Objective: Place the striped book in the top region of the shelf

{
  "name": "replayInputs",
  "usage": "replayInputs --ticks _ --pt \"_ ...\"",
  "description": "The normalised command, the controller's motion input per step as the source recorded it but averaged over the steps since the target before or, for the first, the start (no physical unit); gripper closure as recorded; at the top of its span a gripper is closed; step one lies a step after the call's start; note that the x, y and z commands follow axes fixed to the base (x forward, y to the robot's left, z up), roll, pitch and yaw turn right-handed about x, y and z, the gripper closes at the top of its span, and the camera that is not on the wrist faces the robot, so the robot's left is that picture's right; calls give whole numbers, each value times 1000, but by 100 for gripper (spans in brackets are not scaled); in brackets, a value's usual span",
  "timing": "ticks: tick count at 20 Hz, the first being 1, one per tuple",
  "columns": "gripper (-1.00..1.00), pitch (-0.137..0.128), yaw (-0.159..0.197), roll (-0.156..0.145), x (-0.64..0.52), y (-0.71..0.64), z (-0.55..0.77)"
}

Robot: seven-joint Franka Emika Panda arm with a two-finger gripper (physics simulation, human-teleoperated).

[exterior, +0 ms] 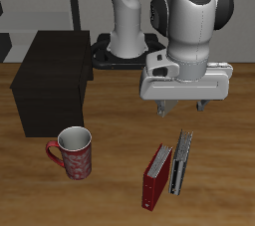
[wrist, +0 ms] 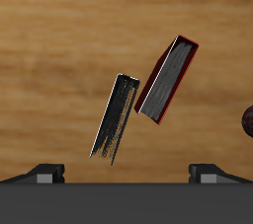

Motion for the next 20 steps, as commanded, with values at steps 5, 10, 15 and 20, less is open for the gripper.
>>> replayInputs --ticks 5,10,15,20 --pt "-100 -3 -14 -15 72 112 -128" --pt "-100 15 -33 6 66 163 -166" --pt "-100 7 -23 6 41 78 -232" --pt "-100 26 -16 -15 41 -44 -211"
